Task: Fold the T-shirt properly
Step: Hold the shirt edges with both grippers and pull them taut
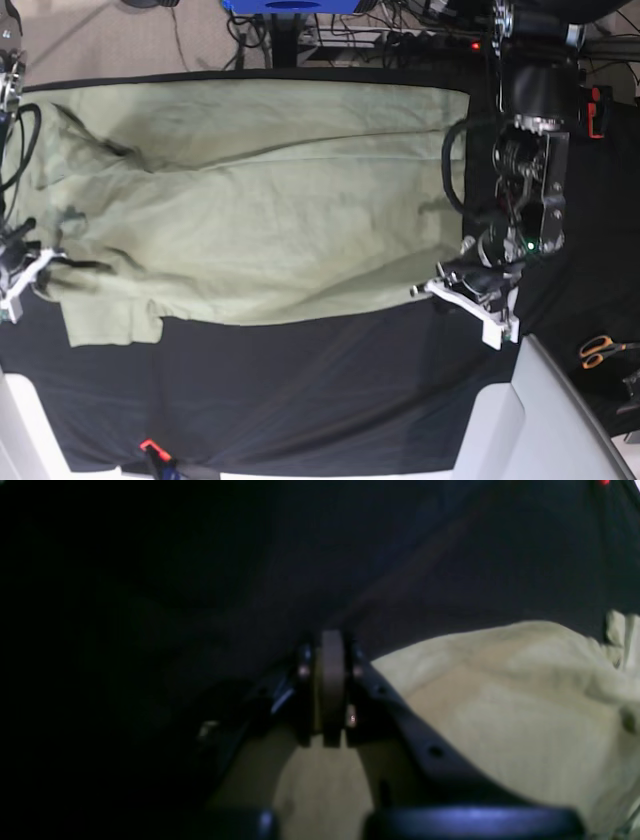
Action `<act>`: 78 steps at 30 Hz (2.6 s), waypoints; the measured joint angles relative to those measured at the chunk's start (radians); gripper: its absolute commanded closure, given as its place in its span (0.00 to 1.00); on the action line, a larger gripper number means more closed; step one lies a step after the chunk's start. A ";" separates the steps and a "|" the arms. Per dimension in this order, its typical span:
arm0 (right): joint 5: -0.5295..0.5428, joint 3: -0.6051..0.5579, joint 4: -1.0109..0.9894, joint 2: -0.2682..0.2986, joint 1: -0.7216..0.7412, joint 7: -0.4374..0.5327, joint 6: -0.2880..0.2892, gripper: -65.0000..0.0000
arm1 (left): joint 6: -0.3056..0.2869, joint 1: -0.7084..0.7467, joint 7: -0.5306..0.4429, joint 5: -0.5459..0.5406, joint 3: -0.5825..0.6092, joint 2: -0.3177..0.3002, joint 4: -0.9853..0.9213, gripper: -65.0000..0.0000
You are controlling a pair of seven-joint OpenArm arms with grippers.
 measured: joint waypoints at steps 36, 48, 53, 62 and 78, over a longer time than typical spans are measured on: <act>0.015 0.202 0.504 -0.042 -0.352 -0.319 0.008 1.00 | 0.000 0.373 0.079 -0.007 -0.123 -0.051 0.368 1.00; 0.014 0.212 0.544 -0.080 -0.396 -0.517 0.008 0.59 | 0.000 0.394 0.074 -0.003 -0.117 -0.060 0.365 1.00; 0.015 0.281 0.699 -0.108 -0.399 -0.572 0.002 0.25 | 0.000 0.394 0.072 -0.004 -0.119 -0.058 0.365 1.00; 0.018 0.198 0.701 -0.118 -0.251 -0.613 0.015 0.24 | 0.000 0.392 0.071 -0.005 -0.121 -0.054 0.365 1.00; 0.006 0.010 -0.137 -0.025 0.086 -0.212 0.000 0.24 | 0.000 0.392 0.070 -0.004 -0.123 -0.054 0.362 1.00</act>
